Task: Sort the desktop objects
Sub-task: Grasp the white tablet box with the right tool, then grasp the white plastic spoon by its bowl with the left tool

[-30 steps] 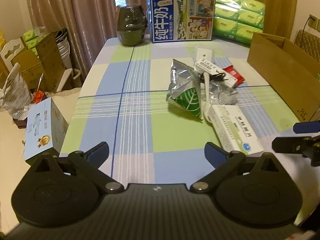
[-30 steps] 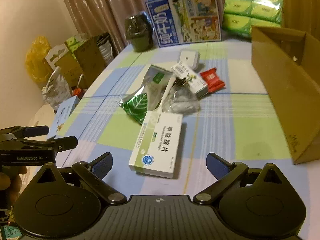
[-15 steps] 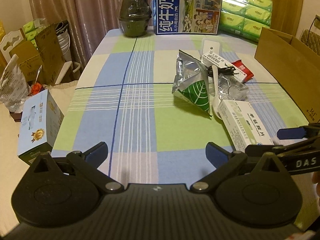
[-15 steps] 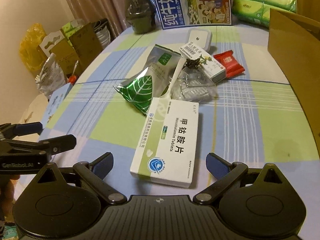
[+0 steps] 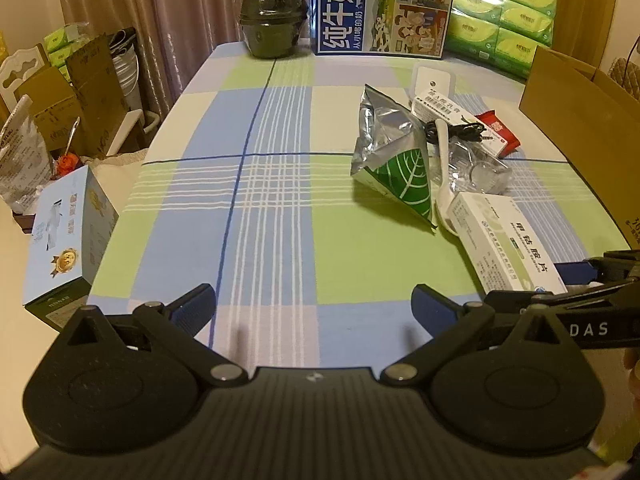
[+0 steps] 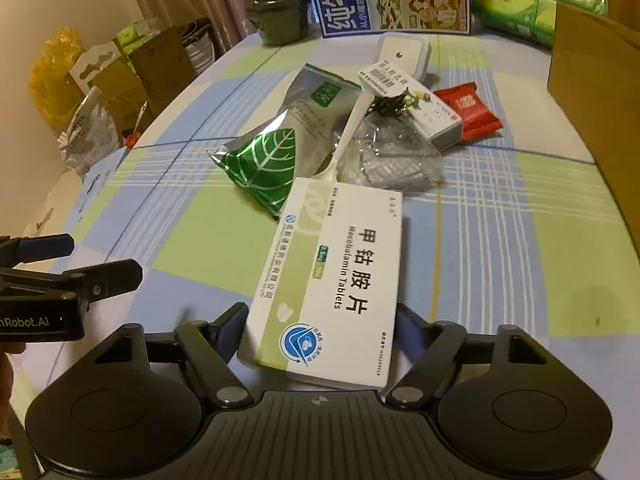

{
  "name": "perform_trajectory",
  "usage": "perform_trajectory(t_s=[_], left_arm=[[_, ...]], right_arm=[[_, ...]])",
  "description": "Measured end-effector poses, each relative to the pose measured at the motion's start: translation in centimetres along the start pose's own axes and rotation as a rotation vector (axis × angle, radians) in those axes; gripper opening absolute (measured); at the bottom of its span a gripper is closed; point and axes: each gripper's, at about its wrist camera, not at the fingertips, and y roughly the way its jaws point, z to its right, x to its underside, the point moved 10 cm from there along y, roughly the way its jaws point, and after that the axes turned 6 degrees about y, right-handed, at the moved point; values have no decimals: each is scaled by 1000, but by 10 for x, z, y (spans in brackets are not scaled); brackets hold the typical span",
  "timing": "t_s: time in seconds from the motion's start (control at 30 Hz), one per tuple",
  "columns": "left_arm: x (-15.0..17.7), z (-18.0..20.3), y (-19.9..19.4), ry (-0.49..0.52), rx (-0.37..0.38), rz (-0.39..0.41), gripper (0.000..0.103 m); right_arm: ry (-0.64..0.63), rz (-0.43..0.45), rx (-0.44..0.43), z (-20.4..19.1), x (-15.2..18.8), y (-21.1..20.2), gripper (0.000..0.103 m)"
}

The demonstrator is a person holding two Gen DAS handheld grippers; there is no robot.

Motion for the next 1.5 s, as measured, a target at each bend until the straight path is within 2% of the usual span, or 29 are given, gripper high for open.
perform_trajectory(t_s=[0.23,0.47,0.63,0.77,0.93,1.0,1.1,1.23,1.4,1.5], left_arm=[[-4,14,2,21,24,3,102],[-15,44,8,77,64,23,99],[-29,69,17,122,121,67,86],[-40,88,31,176,151,84,78],[-50,109,46,245,163,113,57],[-52,115,52,266,170,120,56],[-54,119,63,271,165,117,53],[-53,122,76,285,152,91,40],[-52,127,83,309,121,93,39],[-53,127,84,316,108,84,29]], right_arm=[[-45,33,57,12,0,-15,68],[-5,71,146,54,-5,-36,68],[51,87,194,88,-13,-37,68],[89,84,197,107,-22,-31,68],[108,88,192,120,-36,-27,68],[120,88,185,123,-41,-24,68],[127,89,181,124,-47,-21,68],[136,88,172,124,-50,-17,68],[141,82,167,124,-52,-13,68],[147,78,168,124,-51,-11,68]])
